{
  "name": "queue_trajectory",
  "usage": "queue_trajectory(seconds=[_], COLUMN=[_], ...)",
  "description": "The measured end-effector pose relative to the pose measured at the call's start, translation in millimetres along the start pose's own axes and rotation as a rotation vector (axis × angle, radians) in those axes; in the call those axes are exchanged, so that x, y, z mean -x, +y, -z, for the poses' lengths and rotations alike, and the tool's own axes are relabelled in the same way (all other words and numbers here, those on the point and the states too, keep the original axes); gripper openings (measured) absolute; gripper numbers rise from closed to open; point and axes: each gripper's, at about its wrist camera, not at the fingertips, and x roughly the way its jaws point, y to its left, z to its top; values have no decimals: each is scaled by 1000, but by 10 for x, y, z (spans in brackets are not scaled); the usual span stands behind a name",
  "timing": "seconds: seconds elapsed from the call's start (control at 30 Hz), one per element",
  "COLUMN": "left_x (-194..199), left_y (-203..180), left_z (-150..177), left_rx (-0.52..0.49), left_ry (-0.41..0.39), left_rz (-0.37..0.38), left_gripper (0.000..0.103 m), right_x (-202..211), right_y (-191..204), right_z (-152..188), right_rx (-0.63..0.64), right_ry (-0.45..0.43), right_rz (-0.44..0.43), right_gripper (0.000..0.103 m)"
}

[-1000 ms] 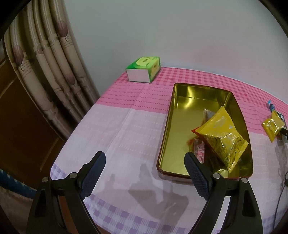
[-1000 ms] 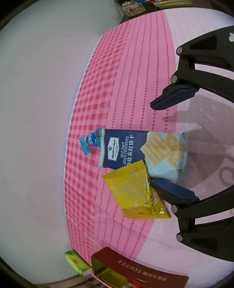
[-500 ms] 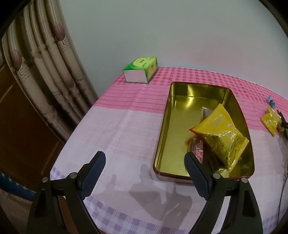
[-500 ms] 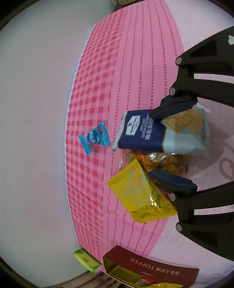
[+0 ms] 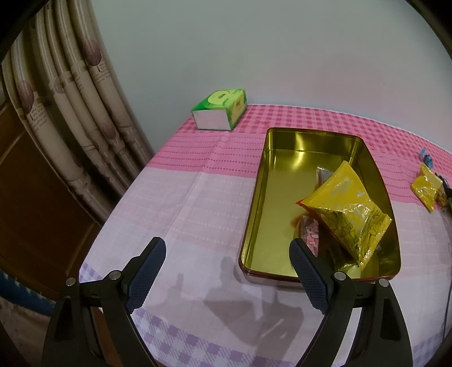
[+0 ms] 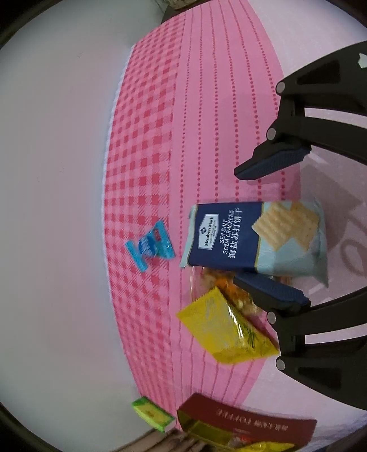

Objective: Organize snacks
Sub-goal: 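Move the right gripper to the blue cracker pack and grasp it, then grasp the yellow foil bag with the left gripper while the right gripper holds the cracker pack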

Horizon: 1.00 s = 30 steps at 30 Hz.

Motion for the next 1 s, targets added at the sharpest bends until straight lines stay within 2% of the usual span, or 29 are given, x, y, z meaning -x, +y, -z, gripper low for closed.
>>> queue_trajectory(seconds=[0.2,0.33,0.43,0.47,0.7,1.0], left_x=[65,176,259,284,388,178], left_y=[-77,-252,-435,-495,-1137,-2119], left_z=[-19,-70,-124,-147,-321,-448], left_rx=[-28,-76,-108,-116,-202,-331], left_ry=[-21,-46,-61,-65,-97,-86], left_rz=[1,18,39,47,143,310], left_gripper=[89,89,89,89,89,89], right_x=[-127,-116,-94,-80,-2,82], right_y=[-97,-96,-106,-97,-168,-486], right_z=[26,78,118,139,232,287], right_rx=[4,65,81,86,105,98], right_ry=[33,13,-5,-10,-43,-50], right_rz=[33,40,29,31,35,38], right_gripper=[60,58,48,48,47,47])
